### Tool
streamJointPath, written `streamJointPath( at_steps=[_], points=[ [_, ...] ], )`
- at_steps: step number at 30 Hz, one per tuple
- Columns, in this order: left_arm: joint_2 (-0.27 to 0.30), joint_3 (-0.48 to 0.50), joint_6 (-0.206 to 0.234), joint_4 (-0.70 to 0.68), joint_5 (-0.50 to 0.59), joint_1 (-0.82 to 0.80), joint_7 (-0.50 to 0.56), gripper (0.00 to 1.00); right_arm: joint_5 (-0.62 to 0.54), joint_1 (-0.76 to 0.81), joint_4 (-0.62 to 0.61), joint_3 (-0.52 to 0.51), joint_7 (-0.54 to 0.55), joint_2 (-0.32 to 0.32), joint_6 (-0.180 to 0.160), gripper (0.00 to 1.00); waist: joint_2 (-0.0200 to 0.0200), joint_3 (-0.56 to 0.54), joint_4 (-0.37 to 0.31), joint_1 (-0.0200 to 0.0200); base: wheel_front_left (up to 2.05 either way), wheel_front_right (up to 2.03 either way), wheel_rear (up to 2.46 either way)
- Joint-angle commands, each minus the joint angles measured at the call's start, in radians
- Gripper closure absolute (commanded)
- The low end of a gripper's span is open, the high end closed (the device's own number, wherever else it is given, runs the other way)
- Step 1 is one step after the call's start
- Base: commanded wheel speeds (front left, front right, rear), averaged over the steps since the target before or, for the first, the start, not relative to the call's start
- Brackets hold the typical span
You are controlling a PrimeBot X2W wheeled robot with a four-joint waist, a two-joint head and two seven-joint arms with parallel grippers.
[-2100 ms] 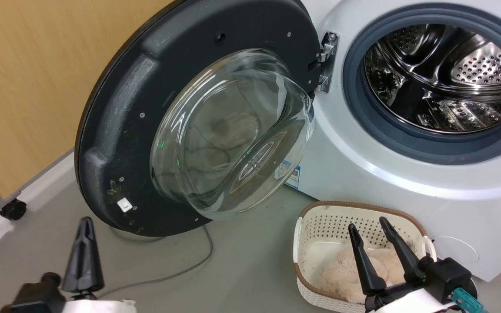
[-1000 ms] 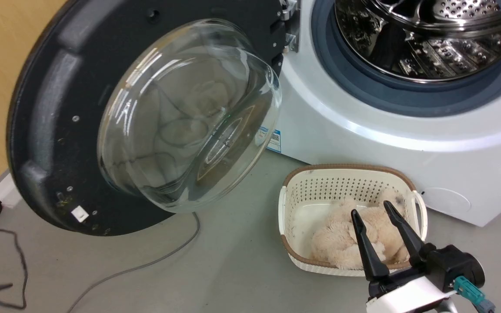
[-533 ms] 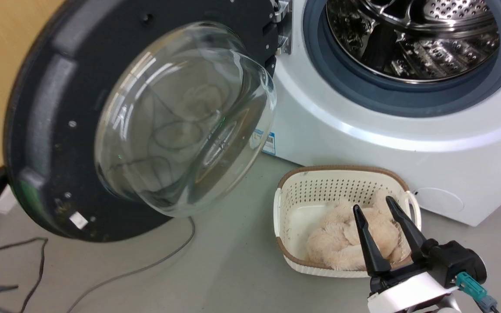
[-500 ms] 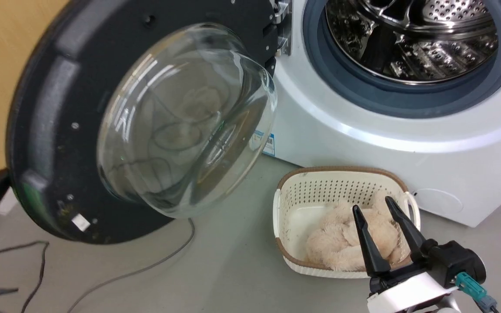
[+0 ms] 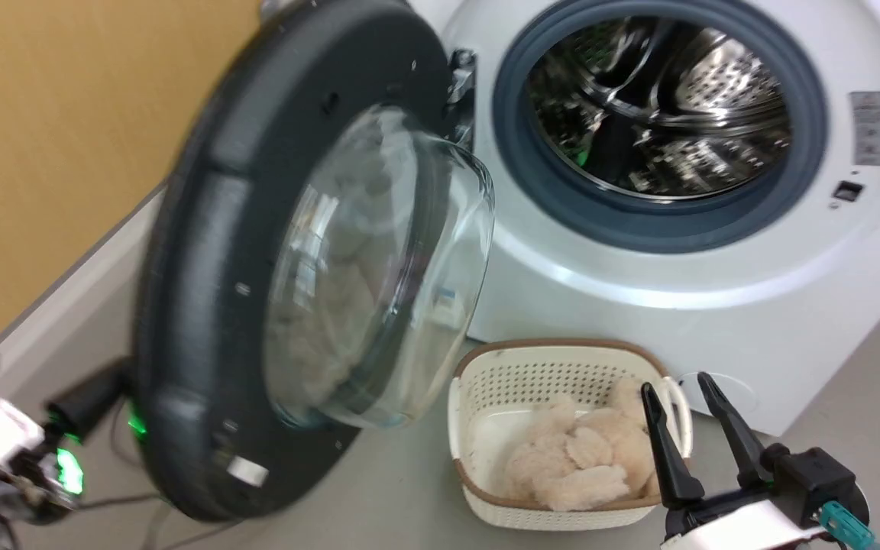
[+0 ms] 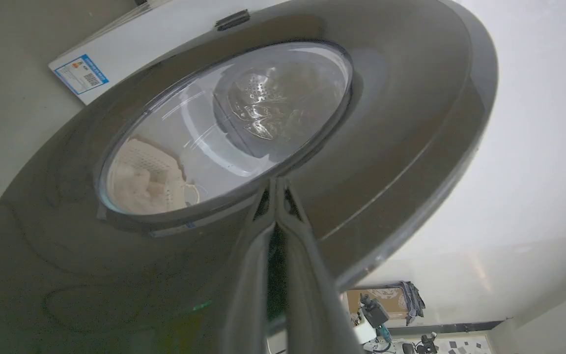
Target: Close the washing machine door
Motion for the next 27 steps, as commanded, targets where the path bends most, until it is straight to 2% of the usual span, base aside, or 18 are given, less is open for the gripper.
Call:
streamJointPath(
  at_steps=[1,7,13,19,27],
  points=[
    [-0.03,-0.018,0.01,-0.057,-0.005,0.04,0.015,1.0,0.01,0.018,-0.004,-0.004,-0.005,0.003,0.001,0.0,0.0,-0.02,-0.024,0.0,0.0,0.0,0.0],
    [-0.126,-0.074,0.038,-0.255,-0.01,0.157,0.034,1.0,0.012,0.027,-0.007,0.0,-0.005,0.005,0.001,0.0,0.0,-0.027,-0.088,0.0,0.0,0.0,0.0],
    [-0.211,-0.118,0.077,-0.37,-0.045,0.259,0.011,1.0,0.013,0.031,-0.009,0.007,-0.005,0.005,0.001,0.0,0.0,-0.029,-0.177,0.0,0.0,0.0,0.0],
    [-0.235,-0.196,0.092,-0.394,-0.08,0.317,-0.06,1.0,-0.002,0.035,-0.014,0.002,-0.005,0.005,0.001,0.0,0.0,-0.011,-0.273,0.0,0.0,0.0,0.0],
    [-0.238,-0.3,0.059,-0.343,-0.139,0.308,-0.176,1.0,-0.017,0.019,-0.031,-0.004,-0.005,0.001,0.001,0.0,0.0,0.05,-0.398,0.0,0.0,0.0,0.0]
  ],
)
